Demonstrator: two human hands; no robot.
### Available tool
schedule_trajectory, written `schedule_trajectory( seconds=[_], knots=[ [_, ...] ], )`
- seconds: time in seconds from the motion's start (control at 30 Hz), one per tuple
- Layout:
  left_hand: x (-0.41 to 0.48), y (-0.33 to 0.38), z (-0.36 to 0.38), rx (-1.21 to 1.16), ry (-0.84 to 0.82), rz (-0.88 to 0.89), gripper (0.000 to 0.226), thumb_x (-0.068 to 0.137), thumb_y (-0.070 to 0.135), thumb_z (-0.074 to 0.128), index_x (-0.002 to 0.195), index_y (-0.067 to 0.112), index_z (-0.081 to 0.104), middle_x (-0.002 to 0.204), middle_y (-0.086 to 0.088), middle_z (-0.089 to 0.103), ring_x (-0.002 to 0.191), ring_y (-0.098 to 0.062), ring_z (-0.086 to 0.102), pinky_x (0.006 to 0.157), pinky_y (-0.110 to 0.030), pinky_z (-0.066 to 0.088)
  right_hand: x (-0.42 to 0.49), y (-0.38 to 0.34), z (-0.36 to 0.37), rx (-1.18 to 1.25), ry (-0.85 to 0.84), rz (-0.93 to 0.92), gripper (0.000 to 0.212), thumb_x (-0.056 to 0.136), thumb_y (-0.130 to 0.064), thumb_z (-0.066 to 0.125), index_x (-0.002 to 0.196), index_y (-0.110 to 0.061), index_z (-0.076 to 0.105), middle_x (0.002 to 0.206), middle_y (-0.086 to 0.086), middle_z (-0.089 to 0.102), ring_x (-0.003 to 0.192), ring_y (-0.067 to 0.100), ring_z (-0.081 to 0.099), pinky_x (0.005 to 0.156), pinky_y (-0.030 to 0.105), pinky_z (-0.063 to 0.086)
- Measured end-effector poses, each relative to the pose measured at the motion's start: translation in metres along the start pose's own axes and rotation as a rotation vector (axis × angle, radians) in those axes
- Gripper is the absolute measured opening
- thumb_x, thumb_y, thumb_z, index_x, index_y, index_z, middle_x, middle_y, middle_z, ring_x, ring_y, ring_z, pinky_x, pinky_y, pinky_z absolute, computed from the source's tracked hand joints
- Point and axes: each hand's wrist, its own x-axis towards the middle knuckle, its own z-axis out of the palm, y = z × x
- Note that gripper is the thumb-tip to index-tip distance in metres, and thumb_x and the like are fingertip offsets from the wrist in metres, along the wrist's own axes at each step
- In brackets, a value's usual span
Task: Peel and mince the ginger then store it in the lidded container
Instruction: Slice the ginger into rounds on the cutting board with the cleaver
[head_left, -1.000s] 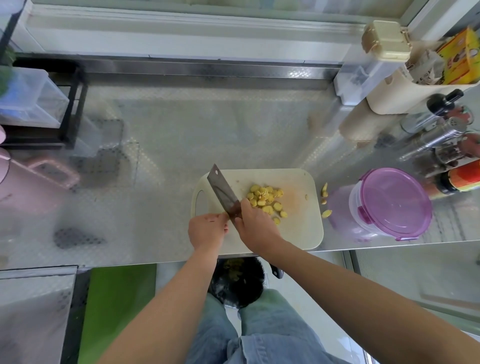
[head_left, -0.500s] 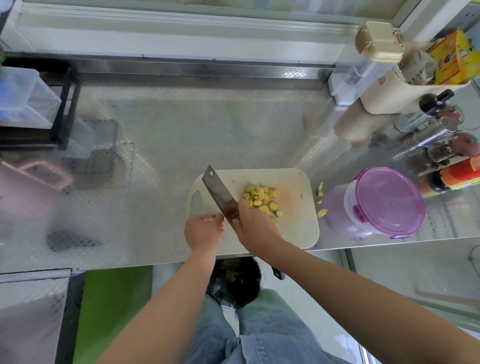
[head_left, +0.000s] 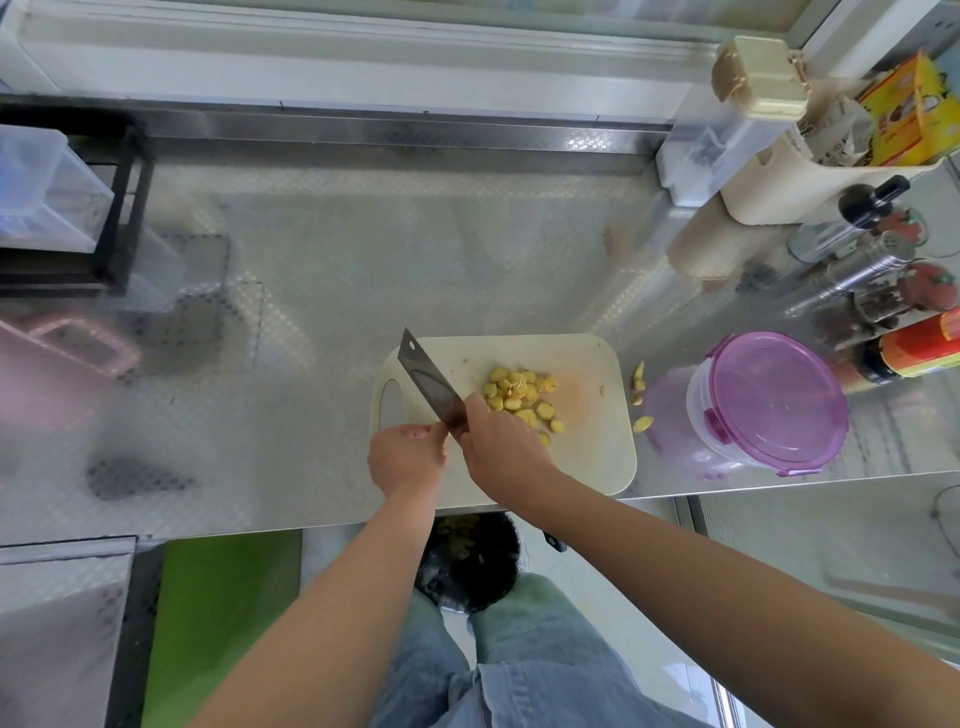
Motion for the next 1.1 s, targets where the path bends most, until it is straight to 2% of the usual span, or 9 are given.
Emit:
schedule_trajectory(
  seconds=[0.1, 0.2, 0.33, 0.53, 0.63, 0.73, 0.83, 0.93, 1.1],
  knots=[
    [0.002, -0.001, 0.001, -0.013, -0.007, -0.017, 0.026, 0.073, 0.025, 0.076, 0.051, 0.021, 0.063, 0.055, -0.002, 0.067, 0.065, -0.026, 0.07, 0.076, -0.042, 0.058, -0.003, 0.003, 0.001, -0.02, 0.004, -0.002, 0.014, 0.099, -0.016, 0.042, 0.095, -0.017, 0.029, 0.075, 0.002, 0.048, 0.064, 0.026, 0.046, 0.044, 0.029, 0.022],
    [0.006, -0.003, 0.002, -0.044, -0.012, -0.04, 0.03, 0.065, 0.026, 0.078, 0.044, 0.019, 0.058, 0.052, -0.002, 0.064, 0.067, -0.034, 0.07, 0.073, -0.047, 0.059, 0.002, 0.001, 0.002, 0.002, -0.005, 0.005, 0.014, 0.099, -0.013, 0.042, 0.093, -0.016, 0.029, 0.068, 0.001, 0.044, 0.058, 0.022, 0.044, 0.044, 0.031, 0.022],
    [0.01, -0.007, 0.004, -0.023, -0.029, -0.035, 0.028, 0.063, 0.031, 0.077, 0.048, 0.012, 0.063, 0.056, -0.007, 0.066, 0.07, -0.037, 0.068, 0.068, -0.04, 0.058, 0.009, -0.002, 0.0, 0.021, -0.016, 0.012, 0.013, 0.097, -0.009, 0.043, 0.093, -0.015, 0.031, 0.066, -0.001, 0.042, 0.055, 0.017, 0.041, 0.044, 0.031, 0.024],
    [0.007, -0.004, 0.002, -0.004, -0.032, -0.018, 0.034, 0.066, 0.031, 0.077, 0.042, 0.018, 0.056, 0.046, 0.001, 0.06, 0.058, -0.027, 0.064, 0.072, -0.044, 0.059, 0.007, -0.001, 0.0, 0.008, -0.022, 0.014, 0.013, 0.098, -0.011, 0.042, 0.093, -0.016, 0.031, 0.066, -0.002, 0.04, 0.054, 0.014, 0.038, 0.044, 0.03, 0.022],
    [0.01, -0.007, 0.003, -0.025, -0.048, -0.02, 0.028, 0.061, 0.035, 0.076, 0.046, 0.017, 0.062, 0.047, 0.001, 0.061, 0.066, -0.034, 0.068, 0.073, -0.047, 0.059, 0.012, -0.003, -0.001, 0.023, -0.026, 0.001, 0.011, 0.097, -0.009, 0.042, 0.094, -0.015, 0.033, 0.067, -0.002, 0.04, 0.06, 0.022, 0.044, 0.045, 0.03, 0.023],
    [0.007, -0.006, 0.001, -0.03, -0.06, 0.007, 0.024, 0.068, 0.033, 0.078, 0.054, 0.018, 0.067, 0.055, -0.001, 0.067, 0.066, -0.027, 0.069, 0.075, -0.044, 0.059, 0.009, 0.001, 0.0, 0.009, -0.023, 0.0, 0.007, 0.097, -0.01, 0.042, 0.097, -0.014, 0.036, 0.069, -0.001, 0.043, 0.063, 0.023, 0.046, 0.045, 0.032, 0.026],
    [0.007, -0.006, 0.0, -0.061, -0.056, -0.001, 0.025, 0.067, 0.03, 0.078, 0.049, 0.018, 0.065, 0.053, -0.004, 0.066, 0.064, -0.03, 0.068, 0.074, -0.046, 0.059, 0.009, -0.002, 0.0, 0.005, -0.024, -0.001, 0.012, 0.097, -0.01, 0.042, 0.094, -0.016, 0.032, 0.067, -0.002, 0.04, 0.058, 0.018, 0.041, 0.045, 0.031, 0.024],
    [0.008, -0.006, 0.001, -0.083, -0.053, -0.028, 0.027, 0.06, 0.031, 0.078, 0.044, 0.016, 0.062, 0.054, -0.009, 0.065, 0.07, -0.038, 0.068, 0.073, -0.042, 0.058, 0.011, -0.002, 0.0, 0.013, -0.023, 0.001, 0.011, 0.098, -0.01, 0.042, 0.095, -0.016, 0.033, 0.068, -0.002, 0.041, 0.057, 0.017, 0.04, 0.045, 0.03, 0.023],
    [0.006, -0.006, 0.002, -0.056, -0.043, 0.007, 0.029, 0.069, 0.032, 0.08, 0.048, 0.021, 0.063, 0.053, -0.003, 0.066, 0.065, -0.028, 0.069, 0.074, -0.046, 0.059, 0.005, 0.004, 0.004, -0.024, -0.011, -0.009, 0.009, 0.098, -0.012, 0.042, 0.097, -0.016, 0.034, 0.071, 0.0, 0.046, 0.059, 0.022, 0.046, 0.044, 0.031, 0.024]
  ],
)
